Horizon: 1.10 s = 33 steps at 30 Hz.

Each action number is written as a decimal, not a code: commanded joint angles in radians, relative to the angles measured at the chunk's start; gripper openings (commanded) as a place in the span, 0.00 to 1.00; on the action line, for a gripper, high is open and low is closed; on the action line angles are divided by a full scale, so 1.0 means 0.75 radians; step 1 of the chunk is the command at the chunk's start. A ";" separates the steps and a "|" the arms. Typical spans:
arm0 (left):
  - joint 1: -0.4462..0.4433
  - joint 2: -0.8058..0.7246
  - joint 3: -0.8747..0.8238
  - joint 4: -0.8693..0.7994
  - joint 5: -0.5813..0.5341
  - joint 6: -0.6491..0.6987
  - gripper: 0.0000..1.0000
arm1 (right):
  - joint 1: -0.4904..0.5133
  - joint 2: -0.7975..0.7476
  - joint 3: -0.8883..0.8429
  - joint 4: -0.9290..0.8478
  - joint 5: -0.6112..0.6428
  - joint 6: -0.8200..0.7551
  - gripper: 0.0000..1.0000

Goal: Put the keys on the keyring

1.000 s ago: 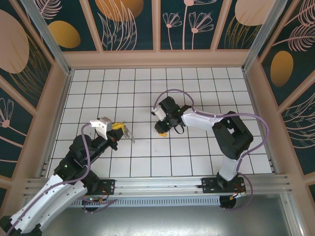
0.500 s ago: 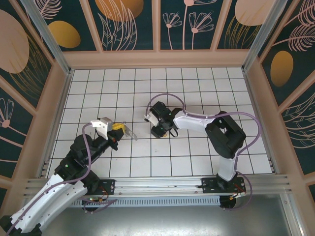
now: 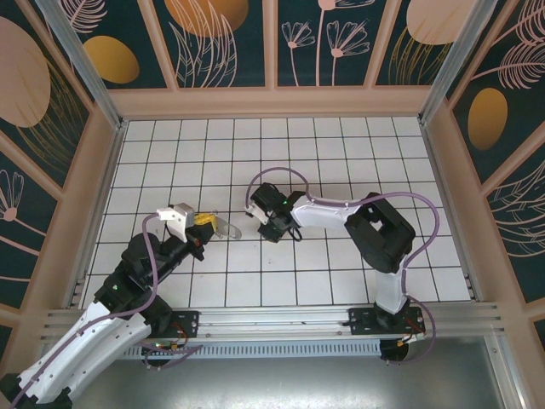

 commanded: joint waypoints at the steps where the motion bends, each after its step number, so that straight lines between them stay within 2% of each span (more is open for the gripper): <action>1: 0.006 -0.012 -0.002 0.080 0.018 -0.016 0.00 | 0.010 0.030 0.028 -0.057 0.073 0.018 0.19; 5: 0.006 -0.014 -0.004 0.082 0.019 -0.018 0.00 | 0.000 0.007 0.015 -0.042 0.079 0.029 0.14; 7: 0.008 -0.014 -0.003 0.084 0.022 -0.017 0.00 | -0.012 -0.020 -0.003 -0.023 0.030 0.037 0.13; 12: 0.006 -0.012 -0.004 0.091 0.030 -0.015 0.00 | -0.077 -0.108 -0.059 0.046 -0.140 0.095 0.19; 18: 0.007 -0.007 -0.009 0.099 0.044 -0.019 0.00 | -0.128 -0.149 -0.108 0.085 -0.265 0.130 0.19; 27: 0.007 -0.014 -0.010 0.093 0.047 -0.024 0.00 | -0.082 -0.154 -0.091 0.035 -0.232 0.078 0.19; 33: 0.006 -0.008 -0.010 0.097 0.045 -0.023 0.00 | -0.047 -0.105 -0.047 -0.015 -0.130 0.075 0.21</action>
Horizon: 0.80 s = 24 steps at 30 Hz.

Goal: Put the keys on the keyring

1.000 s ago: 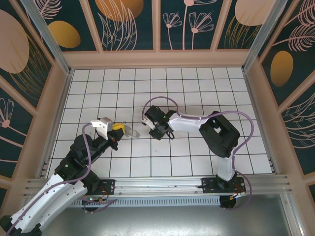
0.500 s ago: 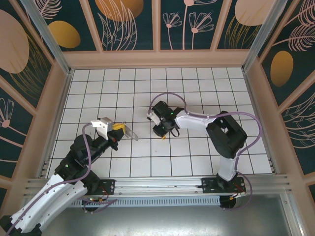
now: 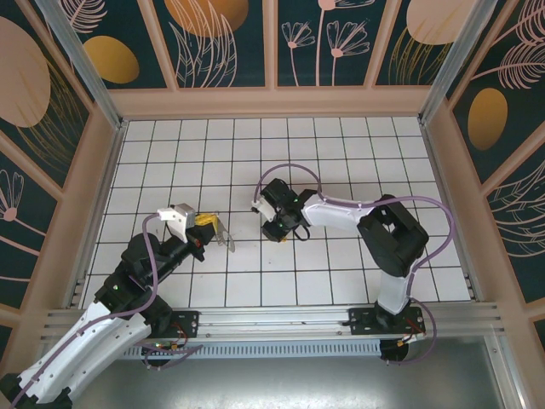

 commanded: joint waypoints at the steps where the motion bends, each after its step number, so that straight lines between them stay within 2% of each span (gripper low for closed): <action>1: 0.007 -0.009 -0.005 0.076 0.010 -0.018 0.00 | 0.021 0.021 0.058 -0.064 0.088 -0.011 0.21; 6: 0.006 -0.011 -0.006 0.078 0.009 -0.018 0.00 | 0.033 0.063 0.102 -0.104 0.179 -0.006 0.21; 16: 0.008 -0.009 -0.005 0.079 0.009 -0.019 0.00 | 0.051 0.083 0.100 -0.099 0.162 -0.014 0.26; 24: 0.006 -0.017 -0.009 0.085 0.014 -0.021 0.00 | 0.053 0.122 0.098 -0.108 0.185 -0.019 0.21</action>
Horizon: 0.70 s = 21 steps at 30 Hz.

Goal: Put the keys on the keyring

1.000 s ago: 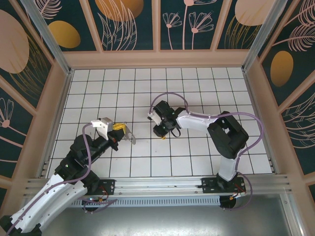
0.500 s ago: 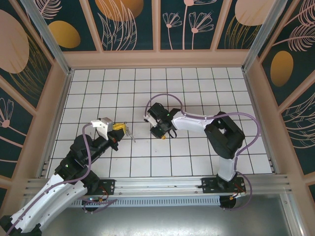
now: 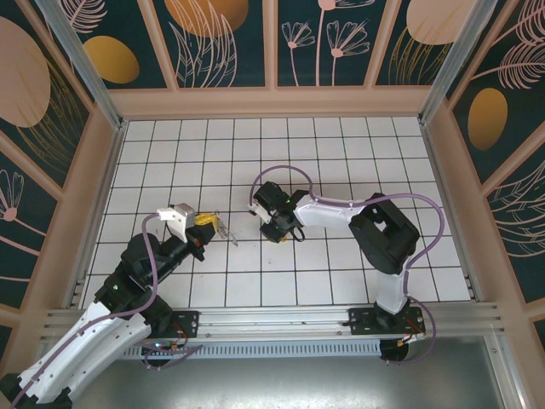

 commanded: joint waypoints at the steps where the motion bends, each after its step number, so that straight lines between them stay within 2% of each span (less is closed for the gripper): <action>1: 0.007 -0.019 -0.008 0.075 0.013 -0.021 0.00 | 0.011 0.046 0.028 -0.040 0.064 -0.017 0.22; 7: 0.006 -0.024 -0.010 0.081 0.016 -0.019 0.00 | 0.008 0.056 0.035 -0.020 0.091 -0.003 0.21; 10: 0.006 -0.024 -0.010 0.085 0.020 -0.019 0.00 | 0.005 0.061 0.041 -0.019 0.095 -0.001 0.15; 13: 0.006 -0.025 -0.010 0.087 0.021 -0.019 0.00 | 0.004 0.061 0.052 -0.028 0.099 -0.003 0.01; 14: 0.006 -0.026 -0.010 0.088 0.020 -0.016 0.00 | 0.001 0.057 0.055 -0.031 0.096 -0.004 0.00; 21: 0.006 -0.025 -0.007 0.087 0.020 -0.017 0.00 | 0.001 -0.039 0.033 -0.023 0.047 -0.004 0.00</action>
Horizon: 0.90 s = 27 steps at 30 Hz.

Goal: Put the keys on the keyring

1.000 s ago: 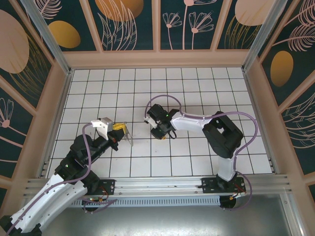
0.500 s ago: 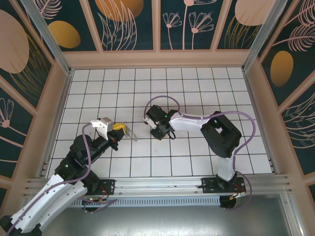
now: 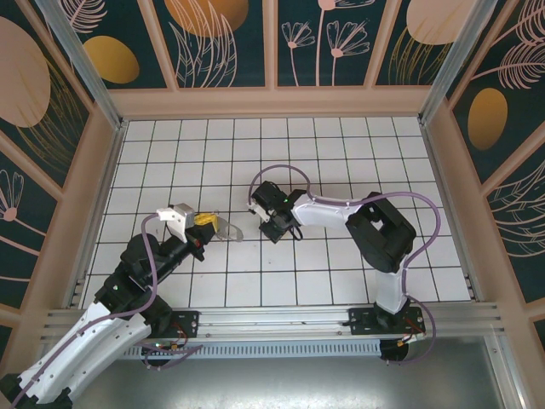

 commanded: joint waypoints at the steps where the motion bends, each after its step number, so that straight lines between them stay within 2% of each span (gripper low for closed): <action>1: 0.006 -0.018 -0.003 0.076 0.019 -0.017 0.00 | -0.005 -0.090 -0.015 -0.010 -0.073 0.000 0.00; 9: 0.006 -0.004 -0.001 0.085 0.027 -0.013 0.00 | -0.057 -0.263 -0.169 0.132 -0.423 0.026 0.00; 12: 0.007 -0.004 0.000 0.083 0.027 -0.013 0.00 | -0.074 -0.284 -0.214 0.154 -0.477 0.035 0.00; 15: 0.006 -0.004 0.000 0.082 0.029 -0.013 0.00 | -0.072 -0.262 -0.205 0.111 -0.376 0.038 0.02; 17: 0.006 -0.002 -0.002 0.086 0.029 -0.014 0.00 | -0.063 -0.230 -0.176 0.069 -0.289 0.027 0.14; 22: 0.007 0.001 -0.007 0.089 0.031 -0.019 0.00 | -0.034 -0.153 -0.094 0.017 -0.149 0.006 0.33; 27: 0.006 -0.009 -0.010 0.084 0.027 -0.020 0.00 | -0.025 -0.097 -0.041 -0.011 -0.060 0.005 0.37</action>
